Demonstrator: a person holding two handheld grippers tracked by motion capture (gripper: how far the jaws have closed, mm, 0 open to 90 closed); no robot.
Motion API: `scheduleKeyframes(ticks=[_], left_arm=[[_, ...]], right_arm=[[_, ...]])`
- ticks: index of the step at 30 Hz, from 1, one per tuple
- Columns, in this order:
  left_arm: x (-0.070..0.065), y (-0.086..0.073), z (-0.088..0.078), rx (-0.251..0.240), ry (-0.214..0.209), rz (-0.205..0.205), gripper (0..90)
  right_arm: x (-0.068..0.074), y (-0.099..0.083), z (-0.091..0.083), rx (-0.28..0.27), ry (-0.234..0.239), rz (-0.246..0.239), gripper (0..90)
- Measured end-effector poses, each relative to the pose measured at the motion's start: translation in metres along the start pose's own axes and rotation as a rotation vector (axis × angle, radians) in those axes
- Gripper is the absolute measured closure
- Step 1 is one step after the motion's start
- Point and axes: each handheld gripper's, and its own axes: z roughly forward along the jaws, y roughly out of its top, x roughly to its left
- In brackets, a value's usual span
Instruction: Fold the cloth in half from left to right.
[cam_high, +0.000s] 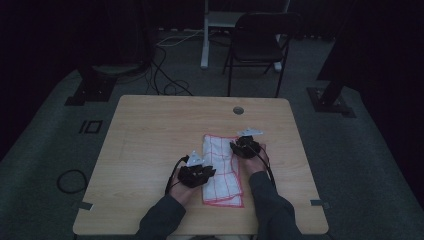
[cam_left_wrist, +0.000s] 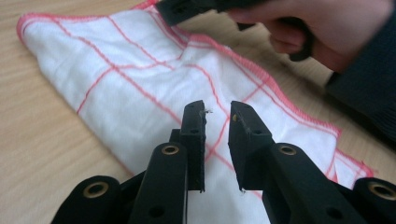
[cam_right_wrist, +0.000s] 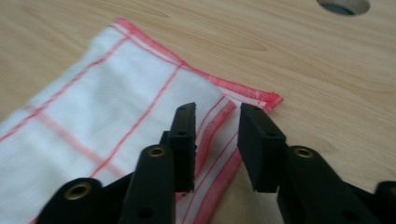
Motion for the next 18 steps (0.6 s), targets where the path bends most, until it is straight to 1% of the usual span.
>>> scheduleKeyframes(ticks=[1,3,5,6,7,9,11,15,18], left_arm=[[0.0,-0.002,-0.001,0.002,0.0,0.001,76.4],[-0.002,-0.005,-0.003,0.002,-0.009,0.001,76.1],[-0.003,-0.009,-0.004,0.012,-0.014,0.006,75.8],[-0.004,-0.011,-0.004,0.016,-0.017,0.008,75.8],[-0.004,-0.012,-0.004,0.02,-0.02,0.012,75.9],[-0.006,-0.016,-0.004,0.029,-0.022,0.017,75.8],[-0.007,-0.019,-0.003,0.039,-0.028,0.018,75.8],[-0.01,-0.024,-0.001,0.058,-0.04,0.032,75.8],[-0.01,-0.026,-0.001,0.064,-0.041,0.028,75.7]], right_arm=[[-0.001,0.001,0.006,0.011,-0.009,0.013,65.7],[-0.002,0.003,0.013,0.029,-0.012,0.035,65.4],[-0.002,0.004,0.018,0.041,-0.011,0.037,66.0],[-0.001,0.005,0.019,0.044,-0.011,0.038,67.3],[-0.002,0.006,0.019,0.044,-0.005,0.038,72.6],[-0.001,0.007,0.018,0.039,-0.006,0.023,82.0],[0.0,0.009,0.015,0.029,-0.009,0.007,87.1],[-0.002,0.012,0.005,-0.007,-0.017,0.001,88.2],[-0.004,0.014,-0.002,-0.023,-0.024,0.0,88.6]])
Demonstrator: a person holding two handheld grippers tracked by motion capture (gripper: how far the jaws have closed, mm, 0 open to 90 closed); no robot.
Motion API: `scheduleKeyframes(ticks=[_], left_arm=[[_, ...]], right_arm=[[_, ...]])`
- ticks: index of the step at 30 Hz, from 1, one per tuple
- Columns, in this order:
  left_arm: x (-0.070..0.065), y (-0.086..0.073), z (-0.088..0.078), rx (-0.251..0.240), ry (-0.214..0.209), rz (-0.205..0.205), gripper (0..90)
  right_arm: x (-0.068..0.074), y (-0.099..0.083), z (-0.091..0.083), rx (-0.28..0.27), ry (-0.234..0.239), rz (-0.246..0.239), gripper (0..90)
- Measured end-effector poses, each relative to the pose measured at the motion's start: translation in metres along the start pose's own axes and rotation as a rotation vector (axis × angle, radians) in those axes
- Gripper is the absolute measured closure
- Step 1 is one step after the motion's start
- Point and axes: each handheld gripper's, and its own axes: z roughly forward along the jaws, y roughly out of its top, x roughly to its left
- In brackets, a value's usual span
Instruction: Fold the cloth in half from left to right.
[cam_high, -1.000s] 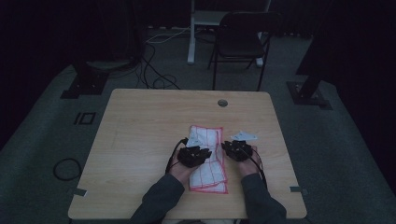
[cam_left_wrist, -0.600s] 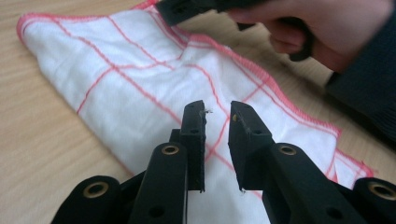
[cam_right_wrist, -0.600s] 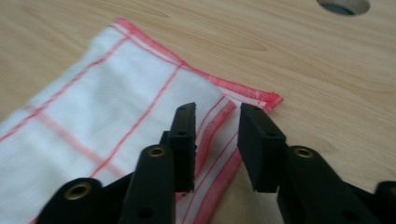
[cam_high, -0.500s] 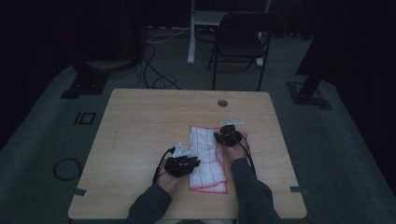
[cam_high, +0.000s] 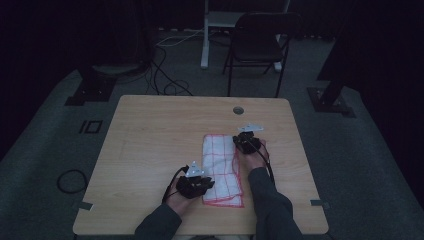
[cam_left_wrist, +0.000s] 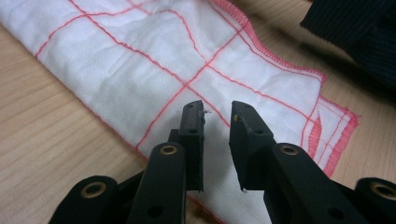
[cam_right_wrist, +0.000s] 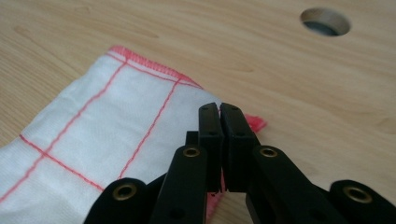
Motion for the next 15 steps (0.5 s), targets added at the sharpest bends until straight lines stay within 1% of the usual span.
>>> scheduleKeyframes(ticks=[2,4,5,6,7,9,10,11,12,14,15], left_arm=[[-0.001,-0.001,0.0,0.005,0.002,0.001,75.7],[-0.001,-0.002,0.0,0.013,0.002,0.008,75.7],[-0.001,-0.002,0.0,0.013,0.001,0.008,75.7],[-0.003,-0.002,0.0,0.009,0.0,0.005,75.6],[-0.004,-0.001,0.0,0.007,-0.003,0.011,75.2],[-0.009,0.002,0.0,0.002,-0.009,0.024,74.0],[-0.011,0.004,0.0,-0.003,-0.016,0.031,74.0],[-0.014,0.006,0.0,-0.005,-0.023,0.042,73.9],[-0.017,0.008,0.0,-0.011,-0.036,0.047,74.0],[-0.025,0.013,0.003,-0.016,-0.051,0.071,73.6],[-0.025,0.013,0.003,-0.016,-0.051,0.071,73.4]], right_arm=[[-0.002,0.002,-0.003,-0.009,-0.015,-0.01,88.7],[-0.003,0.002,-0.005,-0.013,-0.023,-0.008,88.7],[-0.005,0.003,-0.006,-0.009,-0.043,0.001,88.7],[-0.007,0.003,-0.006,-0.002,-0.053,0.003,88.5],[-0.008,0.002,-0.005,0.008,-0.057,0.006,87.9],[-0.01,0.001,-0.002,0.029,-0.059,0.004,81.5],[-0.011,0.0,-0.002,0.03,-0.066,0.005,80.1],[-0.012,-0.001,-0.002,0.027,-0.063,0.013,79.0],[-0.012,-0.002,-0.002,0.025,-0.063,0.016,78.4],[-0.012,-0.003,-0.003,0.025,-0.058,0.017,77.9],[-0.012,-0.003,-0.003,0.025,-0.058,0.017,77.9]])
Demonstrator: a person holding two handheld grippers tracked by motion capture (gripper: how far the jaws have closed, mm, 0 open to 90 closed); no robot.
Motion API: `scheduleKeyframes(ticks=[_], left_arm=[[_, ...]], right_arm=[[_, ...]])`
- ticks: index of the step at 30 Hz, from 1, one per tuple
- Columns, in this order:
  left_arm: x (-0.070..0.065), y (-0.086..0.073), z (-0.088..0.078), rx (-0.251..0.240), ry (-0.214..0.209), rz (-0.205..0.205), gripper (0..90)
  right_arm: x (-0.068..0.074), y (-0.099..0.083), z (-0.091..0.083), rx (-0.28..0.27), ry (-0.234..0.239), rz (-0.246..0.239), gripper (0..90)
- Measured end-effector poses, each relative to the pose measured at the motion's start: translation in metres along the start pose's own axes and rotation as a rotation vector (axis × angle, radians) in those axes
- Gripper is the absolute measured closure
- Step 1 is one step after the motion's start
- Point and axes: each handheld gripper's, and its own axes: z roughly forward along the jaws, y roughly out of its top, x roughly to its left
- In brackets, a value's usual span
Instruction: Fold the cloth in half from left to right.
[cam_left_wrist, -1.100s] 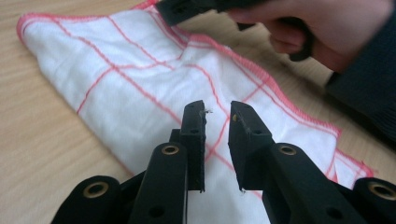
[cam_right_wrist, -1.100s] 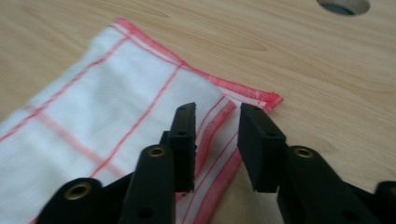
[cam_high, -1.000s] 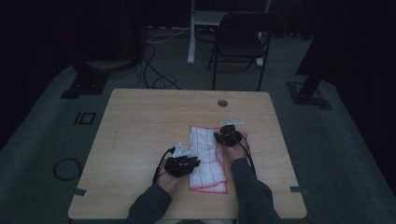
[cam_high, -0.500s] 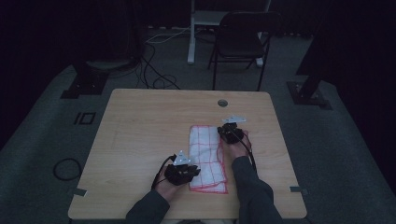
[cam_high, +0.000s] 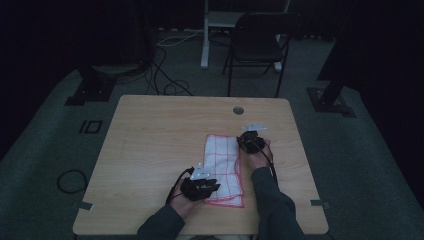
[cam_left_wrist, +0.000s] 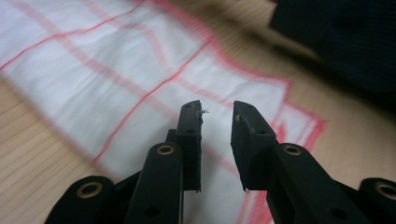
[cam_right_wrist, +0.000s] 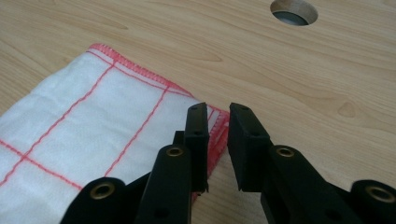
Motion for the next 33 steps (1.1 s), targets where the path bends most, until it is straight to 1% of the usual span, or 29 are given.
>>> scheduleKeyframes(ticks=[1,4,5,9,11,16,18,19,21,22,23,24,27,29,30,31,33], left_arm=[[-0.008,0.005,0.004,0.0,-0.021,0.018,73.4],[-0.02,0.012,0.014,0.01,-0.053,0.055,71.6],[-0.024,0.013,0.017,0.011,-0.06,0.06,71.0],[-0.039,0.016,0.031,0.033,-0.088,0.113,67.2],[-0.045,0.017,0.04,0.048,-0.083,0.139,65.8],[-0.046,0.017,0.051,0.071,-0.062,0.159,65.5],[-0.045,0.016,0.054,0.089,-0.043,0.163,66.7],[-0.044,0.016,0.056,0.096,-0.035,0.156,68.9],[-0.043,0.016,0.058,0.108,-0.025,0.158,75.1],[-0.042,0.016,0.058,0.106,-0.025,0.148,80.0],[-0.04,0.016,0.057,0.107,-0.032,0.139,84.9],[-0.038,0.016,0.055,0.106,-0.043,0.134,86.9],[-0.038,0.018,0.05,0.093,-0.075,0.118,88.0],[-0.04,0.018,0.045,0.081,-0.097,0.117,88.0],[-0.04,0.018,0.045,0.081,-0.097,0.117,88.0],[-0.041,0.019,0.041,0.072,-0.115,0.112,88.0],[-0.041,0.019,0.036,0.063,-0.131,0.107,88.0]], right_arm=[[0.0,0.0,0.0,-0.001,0.003,0.0,77.8],[0.001,-0.001,-0.001,-0.005,0.019,-0.003,77.6],[0.002,-0.002,-0.001,-0.004,0.023,-0.003,77.6],[0.002,-0.002,0.0,-0.003,0.031,-0.004,77.3],[0.002,-0.003,0.0,-0.003,0.036,-0.003,77.2],[0.002,-0.004,-0.001,-0.002,0.039,-0.003,77.2],[0.002,-0.004,0.0,0.001,0.039,-0.003,77.2],[0.001,-0.004,0.0,0.002,0.039,-0.004,77.2],[0.002,-0.004,0.0,0.002,0.039,-0.003,77.2],[0.002,-0.005,0.0,0.001,0.039,-0.003,77.2],[0.002,-0.004,0.0,0.001,0.039,-0.004,77.3],[0.002,-0.004,0.0,0.0,0.038,-0.005,77.3],[0.001,-0.004,0.0,-0.001,0.039,-0.004,77.5],[0.001,-0.004,-0.001,-0.003,0.038,-0.005,77.5],[0.001,-0.004,-0.001,-0.003,0.038,-0.005,77.5],[0.001,-0.004,-0.001,-0.004,0.038,-0.004,77.5],[0.0,-0.005,-0.001,-0.004,0.036,-0.005,77.6]])
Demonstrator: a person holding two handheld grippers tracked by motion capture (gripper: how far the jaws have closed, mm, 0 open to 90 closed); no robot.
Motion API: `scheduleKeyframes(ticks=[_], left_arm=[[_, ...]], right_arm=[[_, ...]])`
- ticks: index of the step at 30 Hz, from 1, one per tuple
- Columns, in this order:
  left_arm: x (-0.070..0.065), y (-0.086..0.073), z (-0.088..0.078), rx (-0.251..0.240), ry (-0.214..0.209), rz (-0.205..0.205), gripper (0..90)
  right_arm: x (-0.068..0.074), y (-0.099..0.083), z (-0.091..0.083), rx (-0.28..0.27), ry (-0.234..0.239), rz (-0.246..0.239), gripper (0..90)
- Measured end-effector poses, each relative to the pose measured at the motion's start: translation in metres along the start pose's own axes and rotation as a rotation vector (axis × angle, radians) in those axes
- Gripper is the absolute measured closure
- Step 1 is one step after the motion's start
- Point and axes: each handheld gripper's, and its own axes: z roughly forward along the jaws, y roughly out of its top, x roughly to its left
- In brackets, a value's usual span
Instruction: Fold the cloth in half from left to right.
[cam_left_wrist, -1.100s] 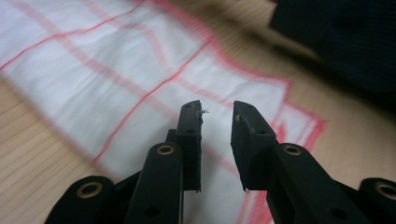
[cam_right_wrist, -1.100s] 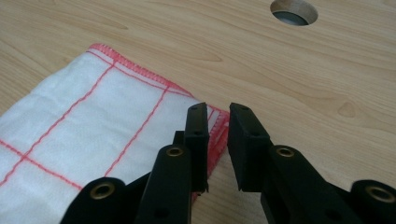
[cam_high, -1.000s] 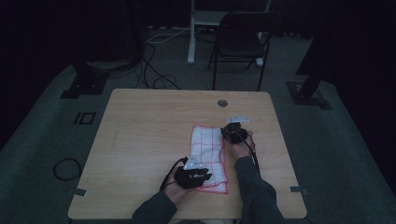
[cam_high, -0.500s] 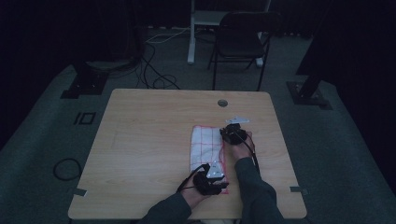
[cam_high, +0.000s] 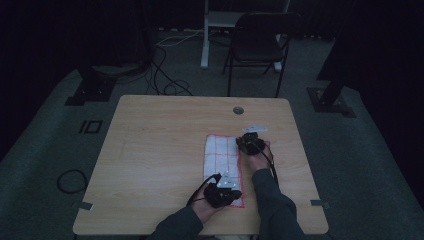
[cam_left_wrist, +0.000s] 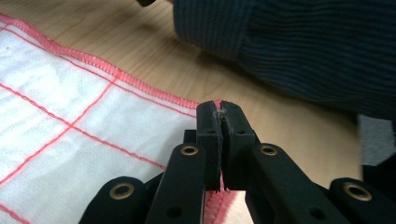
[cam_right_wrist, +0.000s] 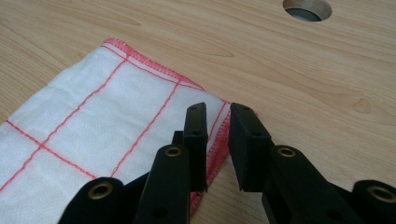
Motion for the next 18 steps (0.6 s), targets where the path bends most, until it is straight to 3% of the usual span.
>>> scheduleKeyframes(ticks=[6,9,18], left_arm=[[-0.004,-0.003,-0.007,-0.002,-0.038,-0.012,87.7],[-0.004,-0.005,-0.003,0.001,-0.071,-0.029,78.0],[0.01,-0.003,-0.016,-0.03,0.008,-0.029,72.6]], right_arm=[[-0.001,-0.001,0.002,0.006,-0.002,0.005,77.7],[0.0,-0.001,0.003,0.01,-0.001,0.007,77.6],[-0.002,-0.002,0.001,0.003,-0.002,0.011,75.8]])
